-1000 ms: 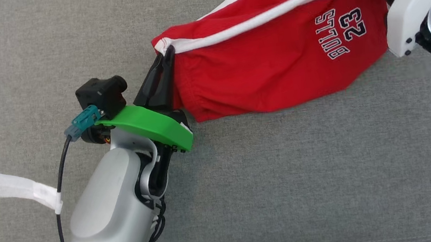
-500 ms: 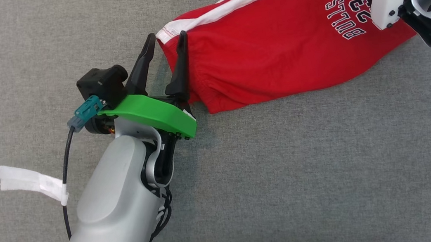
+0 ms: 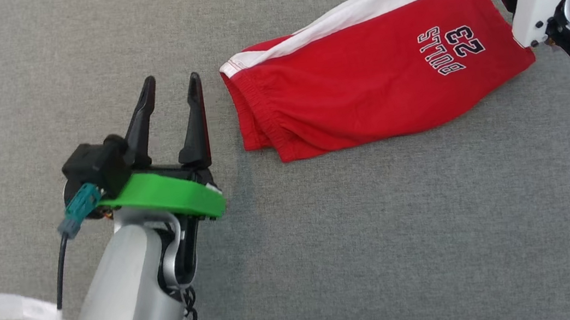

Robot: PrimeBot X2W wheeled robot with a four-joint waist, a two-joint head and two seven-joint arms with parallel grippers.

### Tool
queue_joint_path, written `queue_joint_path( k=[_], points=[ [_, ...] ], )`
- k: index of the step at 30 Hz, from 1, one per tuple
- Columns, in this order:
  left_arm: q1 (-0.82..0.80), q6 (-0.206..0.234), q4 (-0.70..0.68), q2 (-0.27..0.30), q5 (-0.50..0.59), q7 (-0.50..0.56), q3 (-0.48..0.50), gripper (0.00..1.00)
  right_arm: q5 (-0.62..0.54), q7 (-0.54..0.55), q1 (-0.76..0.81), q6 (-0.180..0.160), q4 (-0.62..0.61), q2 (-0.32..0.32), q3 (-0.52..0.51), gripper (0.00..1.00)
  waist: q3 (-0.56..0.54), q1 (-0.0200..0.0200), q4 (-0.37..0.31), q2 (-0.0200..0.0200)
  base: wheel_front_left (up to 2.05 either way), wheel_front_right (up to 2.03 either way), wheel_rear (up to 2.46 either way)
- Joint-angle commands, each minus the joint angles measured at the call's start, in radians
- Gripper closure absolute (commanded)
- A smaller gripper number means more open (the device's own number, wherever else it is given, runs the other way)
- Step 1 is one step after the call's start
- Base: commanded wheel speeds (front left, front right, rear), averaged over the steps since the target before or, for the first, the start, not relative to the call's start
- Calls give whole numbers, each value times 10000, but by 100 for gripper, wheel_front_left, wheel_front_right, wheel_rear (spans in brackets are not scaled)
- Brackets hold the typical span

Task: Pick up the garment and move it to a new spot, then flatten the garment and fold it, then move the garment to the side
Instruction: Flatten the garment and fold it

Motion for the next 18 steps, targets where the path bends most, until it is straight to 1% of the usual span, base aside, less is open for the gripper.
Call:
queue_joint_path(
  k=[1,6,10,15,18],
  points=[
    [446,-96,-367,16,414,-22,307,0,8,153,211,0,152,33,-246,0,-232,0,-8,0,0,0,0],
    [1831,-467,-1501,-237,1745,-24,1395,0,-197,588,604,0,666,354,-1050,0,-247,0,46,0,0,0,0],
    [2511,-681,-1988,-458,2412,-26,2089,0,-545,647,680,0,1070,646,-1674,0,-77,0,201,0,0,0,0],
    [2899,-854,-2264,-555,2706,-27,2612,0,-1235,666,474,0,1689,958,-2404,0,175,0,438,0,0,0,0],
    [3047,-885,-2388,-580,2542,-27,2780,0,-1624,708,385,0,2090,1223,-2863,0,283,0,590,0,0,0,0]
  ],
)
